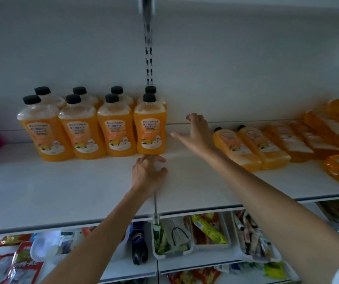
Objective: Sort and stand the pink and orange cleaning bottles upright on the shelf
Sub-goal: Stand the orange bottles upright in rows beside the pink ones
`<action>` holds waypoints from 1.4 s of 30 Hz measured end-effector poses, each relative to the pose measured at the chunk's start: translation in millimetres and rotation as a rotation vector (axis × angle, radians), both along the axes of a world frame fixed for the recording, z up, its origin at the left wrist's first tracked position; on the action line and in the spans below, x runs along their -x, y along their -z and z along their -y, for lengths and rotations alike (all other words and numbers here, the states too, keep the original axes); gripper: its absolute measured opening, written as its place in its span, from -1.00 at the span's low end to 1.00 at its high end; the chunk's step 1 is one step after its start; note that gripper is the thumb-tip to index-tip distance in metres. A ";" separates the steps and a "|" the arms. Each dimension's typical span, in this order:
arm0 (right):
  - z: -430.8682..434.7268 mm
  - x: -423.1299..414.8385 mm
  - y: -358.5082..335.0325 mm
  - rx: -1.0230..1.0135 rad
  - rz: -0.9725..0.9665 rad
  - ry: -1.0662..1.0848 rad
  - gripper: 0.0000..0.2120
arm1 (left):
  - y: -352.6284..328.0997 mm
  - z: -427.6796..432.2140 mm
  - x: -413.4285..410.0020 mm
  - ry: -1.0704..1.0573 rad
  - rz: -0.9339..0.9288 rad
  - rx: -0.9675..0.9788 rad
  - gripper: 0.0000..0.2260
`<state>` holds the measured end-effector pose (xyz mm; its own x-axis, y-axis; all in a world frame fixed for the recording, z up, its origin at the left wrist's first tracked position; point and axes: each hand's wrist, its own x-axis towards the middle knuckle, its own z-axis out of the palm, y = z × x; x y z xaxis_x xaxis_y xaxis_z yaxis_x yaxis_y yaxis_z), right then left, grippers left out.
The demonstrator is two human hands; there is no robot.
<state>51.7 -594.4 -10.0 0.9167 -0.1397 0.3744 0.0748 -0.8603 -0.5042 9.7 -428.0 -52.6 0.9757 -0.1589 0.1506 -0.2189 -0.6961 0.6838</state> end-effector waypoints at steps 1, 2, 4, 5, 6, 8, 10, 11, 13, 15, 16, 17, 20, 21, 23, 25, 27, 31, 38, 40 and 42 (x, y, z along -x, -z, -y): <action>15.0 2.2 -1.2 0.013 0.002 0.007 -0.41 | 0.5 8.1 1.0 0.007 0.005 0.009 -0.77; 31.6 3.8 -1.5 0.021 -0.007 0.025 -0.45 | 0.1 16.6 2.9 0.015 0.008 0.022 -0.77; 66.1 7.5 -3.5 0.022 -0.057 0.053 -0.51 | -0.3 34.2 5.4 0.046 0.016 0.060 -0.78; 83.9 9.3 -4.2 0.005 -0.094 0.052 -0.55 | -0.2 43.0 5.0 0.064 0.022 0.076 -0.78; 101.5 11.7 -4.5 -0.022 -0.136 0.050 -0.59 | 0.0 51.4 4.0 0.080 0.021 0.090 -0.79; 132.1 16.9 -6.3 -0.012 -0.233 0.046 -0.60 | -1.4 67.3 0.9 0.105 -0.007 0.119 -0.79; 153.1 22.2 -5.7 0.116 -0.320 0.009 -0.59 | -2.0 80.4 -2.4 0.120 -0.031 0.113 -0.80; 159.2 25.0 -4.0 0.188 -0.336 -0.024 -0.60 | -1.2 86.0 -3.6 0.121 -0.027 0.105 -0.81; 165.3 28.5 2.2 0.299 -0.305 -0.073 -0.61 | 1.2 95.8 -4.1 0.115 -0.013 0.100 -0.83; 162.9 29.6 5.9 0.355 -0.239 -0.089 -0.60 | 4.2 103.7 -3.3 0.103 -0.016 0.084 -0.82; 160.0 28.7 7.5 0.355 -0.213 -0.099 -0.60 | 5.4 106.8 -3.0 0.098 -0.014 0.062 -0.79; 156.0 28.2 8.3 0.343 -0.200 -0.119 -0.61 | 6.8 108.8 -3.0 0.093 -0.017 0.045 -0.75; 142.0 24.3 10.7 0.289 -0.231 -0.179 -0.62 | 2.0 110.7 2.3 0.085 -0.065 0.110 -0.58; 135.6 22.6 12.5 0.258 -0.243 -0.190 -0.63 | 1.2 110.0 4.2 0.091 -0.075 0.142 -0.49; 119.4 20.2 19.1 0.095 -0.261 -0.208 -0.63 | 2.6 108.0 7.7 0.093 -0.065 0.174 -0.35; 102.1 19.2 27.3 -0.109 -0.267 -0.186 -0.58 | 9.1 104.8 8.6 0.080 -0.069 0.168 -0.29; 91.8 19.8 34.2 -0.205 -0.293 -0.133 -0.55 | 15.7 101.4 7.5 0.074 -0.089 0.130 -0.23; 92.2 23.9 39.0 -0.411 -0.293 -0.134 -0.60 | 13.8 101.4 6.1 0.074 -0.093 0.147 -0.21; 107.7 22.4 43.4 -0.751 -0.357 -0.231 -0.53 | 7.3 99.6 12.4 0.159 -0.083 0.260 -0.37; 116.8 28.4 39.1 -0.785 -0.337 -0.298 -0.51 | 5.3 99.1 15.2 0.160 -0.094 0.324 -0.37; 125.0 31.1 32.6 -0.763 -0.279 -0.353 -0.45 | 5.3 98.4 16.2 0.115 -0.099 0.329 -0.28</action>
